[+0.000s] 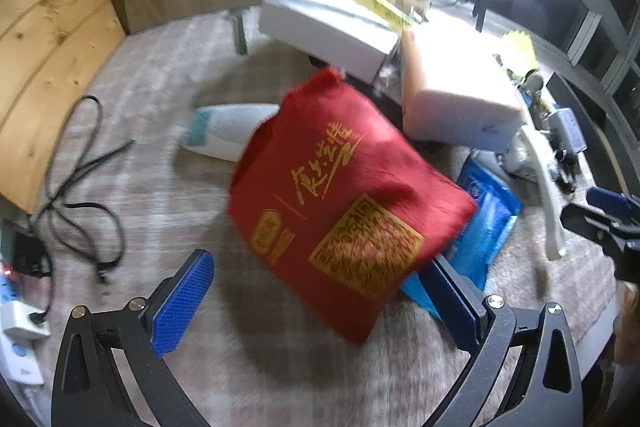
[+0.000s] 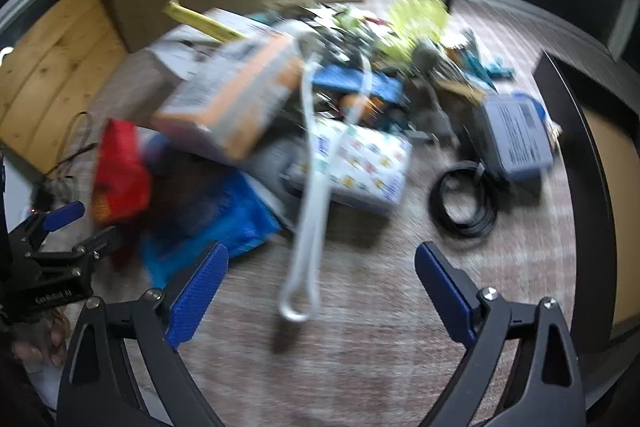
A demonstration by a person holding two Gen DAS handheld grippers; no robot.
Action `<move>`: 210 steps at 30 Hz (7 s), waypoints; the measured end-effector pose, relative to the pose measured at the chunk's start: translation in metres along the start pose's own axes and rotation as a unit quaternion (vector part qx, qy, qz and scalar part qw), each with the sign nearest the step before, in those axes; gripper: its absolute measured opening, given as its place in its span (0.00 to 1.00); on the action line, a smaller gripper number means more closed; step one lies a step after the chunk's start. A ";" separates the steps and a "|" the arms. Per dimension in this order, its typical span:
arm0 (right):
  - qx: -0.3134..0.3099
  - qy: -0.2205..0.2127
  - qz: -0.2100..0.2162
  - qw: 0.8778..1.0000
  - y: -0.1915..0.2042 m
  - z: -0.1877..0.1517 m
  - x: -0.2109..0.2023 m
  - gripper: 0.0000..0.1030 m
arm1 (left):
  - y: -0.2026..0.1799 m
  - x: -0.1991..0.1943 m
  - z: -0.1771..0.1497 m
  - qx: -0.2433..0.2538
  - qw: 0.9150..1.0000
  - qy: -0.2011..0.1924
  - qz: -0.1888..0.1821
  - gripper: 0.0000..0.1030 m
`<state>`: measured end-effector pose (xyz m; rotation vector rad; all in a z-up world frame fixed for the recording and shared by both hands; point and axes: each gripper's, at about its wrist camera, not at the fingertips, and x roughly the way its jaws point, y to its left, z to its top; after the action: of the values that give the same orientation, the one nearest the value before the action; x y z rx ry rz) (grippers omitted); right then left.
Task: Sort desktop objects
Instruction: 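Lower the right gripper onto the red cloth bag and close it, then lift the red bag with the right gripper and carry it over the black tray, then open the right gripper to drop the red bag into the tray, then move the right gripper to the pile and grasp the orange-edged package, then lift the orange-edged package with the right gripper and carry it to the tray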
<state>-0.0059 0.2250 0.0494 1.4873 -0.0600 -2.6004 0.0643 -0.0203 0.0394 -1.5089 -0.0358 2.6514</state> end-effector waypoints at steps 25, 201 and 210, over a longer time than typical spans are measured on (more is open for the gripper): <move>-0.167 0.100 0.147 0.970 0.138 0.061 0.046 0.65 | 0.036 0.003 0.001 -0.108 0.987 0.008 -0.114 0.80; 0.067 0.112 0.137 0.982 -0.021 0.149 0.018 0.41 | -0.111 -0.006 0.136 0.053 0.988 -0.002 -0.146 0.76; 0.091 0.081 0.118 0.986 -0.070 0.144 -0.023 0.41 | -0.167 -0.022 0.148 0.093 0.982 -0.020 -0.164 0.76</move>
<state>-0.1255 0.2924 0.1342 1.6317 -0.4382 -2.3317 -0.0407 0.1478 0.1453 -1.2676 -0.0359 2.3518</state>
